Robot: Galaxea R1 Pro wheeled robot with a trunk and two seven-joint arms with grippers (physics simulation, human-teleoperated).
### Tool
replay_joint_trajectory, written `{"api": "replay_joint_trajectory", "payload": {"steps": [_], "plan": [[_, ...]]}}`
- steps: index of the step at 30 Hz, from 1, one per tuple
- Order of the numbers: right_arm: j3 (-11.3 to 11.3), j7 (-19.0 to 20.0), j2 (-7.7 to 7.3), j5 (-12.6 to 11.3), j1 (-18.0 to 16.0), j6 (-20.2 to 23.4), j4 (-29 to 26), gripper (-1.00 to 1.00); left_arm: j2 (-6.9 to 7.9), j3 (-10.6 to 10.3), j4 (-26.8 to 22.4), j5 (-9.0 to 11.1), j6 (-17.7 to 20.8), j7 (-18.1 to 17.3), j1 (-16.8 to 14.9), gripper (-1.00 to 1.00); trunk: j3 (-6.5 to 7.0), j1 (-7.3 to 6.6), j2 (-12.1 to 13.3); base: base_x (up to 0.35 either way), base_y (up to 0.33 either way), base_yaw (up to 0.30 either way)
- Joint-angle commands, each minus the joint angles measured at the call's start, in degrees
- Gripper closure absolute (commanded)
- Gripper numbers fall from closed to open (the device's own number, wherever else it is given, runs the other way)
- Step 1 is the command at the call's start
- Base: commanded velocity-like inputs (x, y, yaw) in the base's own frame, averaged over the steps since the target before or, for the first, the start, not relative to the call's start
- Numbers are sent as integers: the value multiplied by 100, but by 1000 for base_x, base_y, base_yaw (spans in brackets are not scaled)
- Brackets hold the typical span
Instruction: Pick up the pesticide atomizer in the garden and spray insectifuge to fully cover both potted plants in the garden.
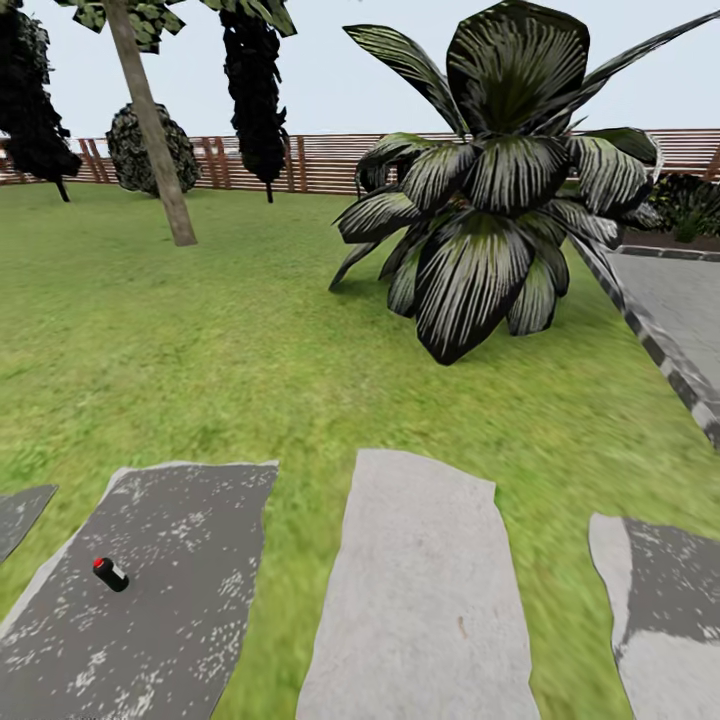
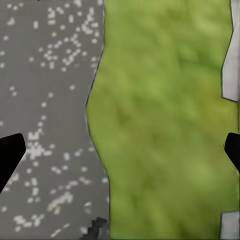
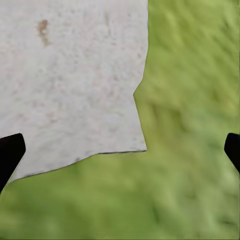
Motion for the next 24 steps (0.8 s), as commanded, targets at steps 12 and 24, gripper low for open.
{"api": "replay_joint_trajectory", "payload": {"steps": [12,24], "plan": [[-28,-12,2,43,-2,-14,5,-100,2,-5,4,-30,-19,0,-8,-100,-4,1,-2,174,-239,276],[-28,-12,2,44,-2,-9,7,-100,2,-5,4,-29,-19,0,-4,-100,-4,1,-2,173,-239,276]]}}
